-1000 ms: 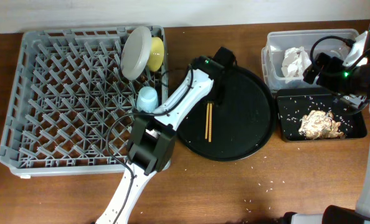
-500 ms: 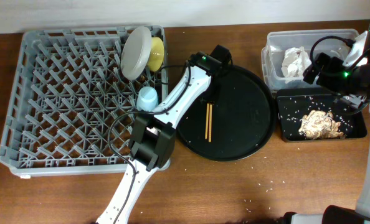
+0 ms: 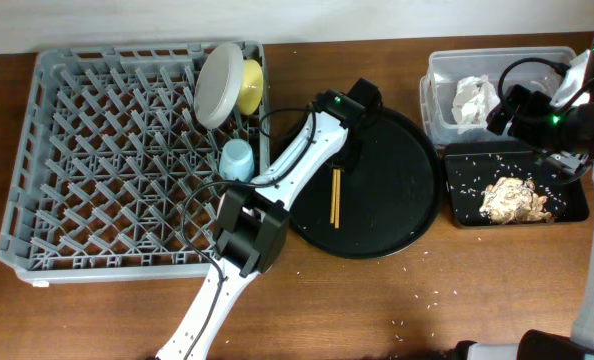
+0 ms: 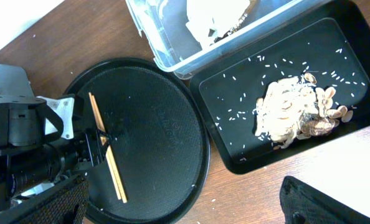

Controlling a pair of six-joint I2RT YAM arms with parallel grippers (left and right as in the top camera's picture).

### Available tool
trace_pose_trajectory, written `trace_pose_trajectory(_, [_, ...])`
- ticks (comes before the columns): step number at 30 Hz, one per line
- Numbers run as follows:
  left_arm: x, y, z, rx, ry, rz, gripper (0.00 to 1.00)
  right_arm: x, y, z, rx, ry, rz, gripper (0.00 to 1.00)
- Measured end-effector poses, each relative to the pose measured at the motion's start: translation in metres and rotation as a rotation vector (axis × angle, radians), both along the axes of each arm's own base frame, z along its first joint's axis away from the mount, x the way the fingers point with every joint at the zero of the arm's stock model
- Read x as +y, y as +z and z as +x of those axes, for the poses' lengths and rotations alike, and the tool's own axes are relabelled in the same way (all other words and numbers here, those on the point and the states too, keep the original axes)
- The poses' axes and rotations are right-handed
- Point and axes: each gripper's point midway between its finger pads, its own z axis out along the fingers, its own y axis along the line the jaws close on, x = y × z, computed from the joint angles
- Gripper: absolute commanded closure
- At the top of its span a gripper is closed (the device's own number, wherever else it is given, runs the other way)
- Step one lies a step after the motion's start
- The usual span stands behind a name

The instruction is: Sort waste into correct bins and load items into the dishwasher rack

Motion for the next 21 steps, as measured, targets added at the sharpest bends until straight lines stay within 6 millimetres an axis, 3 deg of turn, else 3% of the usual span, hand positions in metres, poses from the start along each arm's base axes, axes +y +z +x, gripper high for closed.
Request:
trace_pose_trajectory(5, [-0.004,0.001,0.000,0.013,-0.003,-0.022,0.49,0.000,0.000,0.000,0.000,0.000,0.000,0.01])
trace_pose_trajectory(9, [-0.006,0.040,0.004,-0.008,0.000,-0.056,0.49,0.000,0.000,0.000,0.000,0.000,0.000,0.02])
trace_pose_trajectory(10, [-0.003,0.040,0.004,-0.002,0.004,-0.052,0.49,0.000,0.000,0.000,0.000,0.000,0.000,0.01])
trace_pose_trajectory(13, [0.001,0.037,0.004,0.009,0.011,-0.043,0.49,0.000,0.000,0.000,0.000,0.000,0.000,0.02])
trace_pose_trajectory(16, [0.003,0.008,0.000,0.054,0.011,-0.015,0.49,0.000,0.000,0.000,0.000,0.000,0.000,0.02])
trace_pose_trajectory(21, [0.001,0.006,0.004,0.042,0.011,-0.023,0.49,0.000,0.000,0.000,0.000,0.000,0.000,0.02])
